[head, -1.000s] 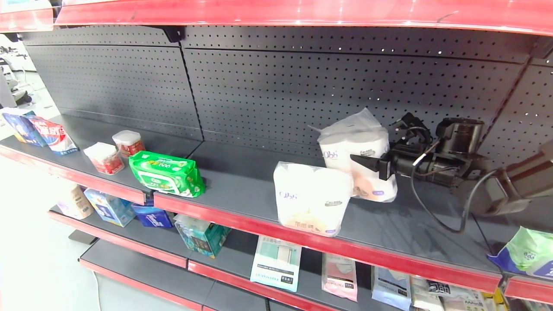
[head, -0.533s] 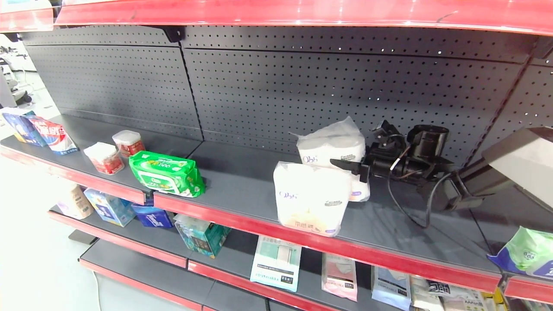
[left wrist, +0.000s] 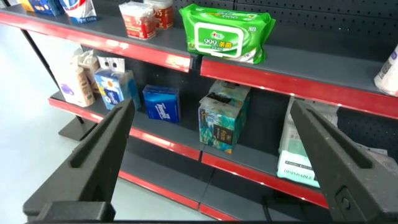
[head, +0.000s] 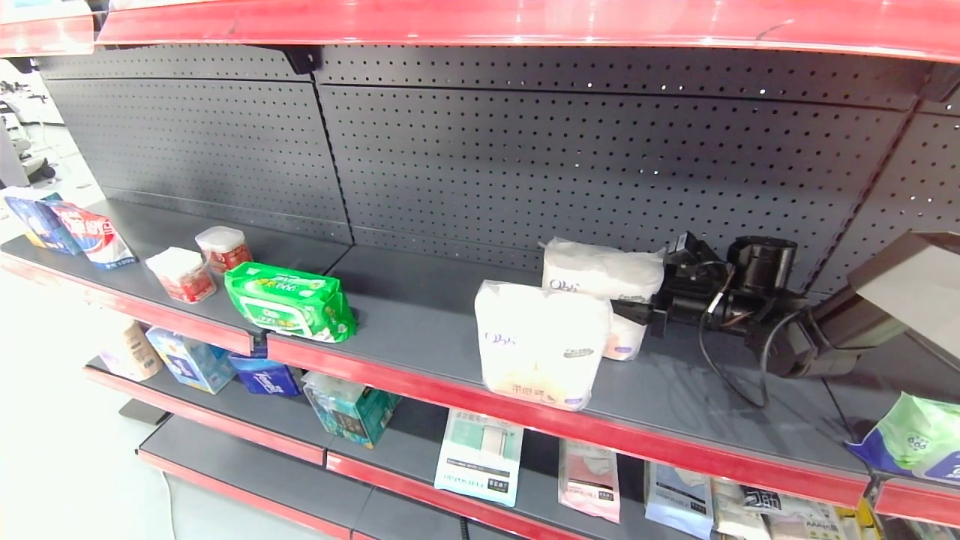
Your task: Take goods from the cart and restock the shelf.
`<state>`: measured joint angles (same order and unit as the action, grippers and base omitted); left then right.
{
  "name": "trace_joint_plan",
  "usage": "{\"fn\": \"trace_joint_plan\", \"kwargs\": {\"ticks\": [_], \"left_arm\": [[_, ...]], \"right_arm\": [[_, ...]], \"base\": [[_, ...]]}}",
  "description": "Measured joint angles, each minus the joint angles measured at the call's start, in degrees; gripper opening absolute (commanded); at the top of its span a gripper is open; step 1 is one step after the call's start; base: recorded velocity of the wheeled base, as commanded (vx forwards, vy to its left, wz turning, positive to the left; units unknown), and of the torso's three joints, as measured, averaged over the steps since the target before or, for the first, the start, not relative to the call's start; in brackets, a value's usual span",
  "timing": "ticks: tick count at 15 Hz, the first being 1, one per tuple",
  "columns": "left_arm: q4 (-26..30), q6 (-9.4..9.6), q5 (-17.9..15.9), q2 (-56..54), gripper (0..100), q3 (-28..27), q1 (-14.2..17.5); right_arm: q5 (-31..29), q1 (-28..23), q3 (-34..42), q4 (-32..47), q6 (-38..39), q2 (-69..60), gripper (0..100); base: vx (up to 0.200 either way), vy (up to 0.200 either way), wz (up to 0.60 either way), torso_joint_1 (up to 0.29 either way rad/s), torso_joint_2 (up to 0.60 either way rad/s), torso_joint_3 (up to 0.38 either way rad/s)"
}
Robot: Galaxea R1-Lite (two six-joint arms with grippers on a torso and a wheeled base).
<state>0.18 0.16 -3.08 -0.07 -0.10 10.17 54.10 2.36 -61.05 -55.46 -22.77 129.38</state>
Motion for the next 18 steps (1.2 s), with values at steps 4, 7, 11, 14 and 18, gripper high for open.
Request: {"fn": "trace_joint_plan", "kwargs": {"ticks": [4,7,11,14,18], "left_arm": [[-0.02,0.0,0.0,0.0,100,0.0,0.0],[0.0,-0.02,0.0,0.0,100,0.0,0.0],[0.0,0.0,0.02,0.0,100,0.0,0.0],[0.0,-0.02,0.0,0.0,100,0.0,0.0],[0.0,0.0,0.0,0.0,100,0.0,0.0]], "right_arm": [[4.12,-0.5,-0.06,-0.24,-3.15,1.22,0],[4.28,0.41,-1.01,-0.51,-4.05,2.49,0],[3.64,2.69,-3.44,-0.44,-3.89,4.36,0],[0.89,3.85,-4.74,-0.22,-3.56,5.52,0],[-1.3,4.19,-6.21,0.13,-3.25,6.68,0]], "base": [[0.0,0.0,0.0,0.0,0.0,0.0],[0.0,0.0,0.0,0.0,0.0,0.0],[0.0,0.0,0.0,0.0,0.0,0.0],[0.0,0.0,0.0,0.0,0.0,0.0],[0.0,0.0,0.0,0.0,0.0,0.0]]}}
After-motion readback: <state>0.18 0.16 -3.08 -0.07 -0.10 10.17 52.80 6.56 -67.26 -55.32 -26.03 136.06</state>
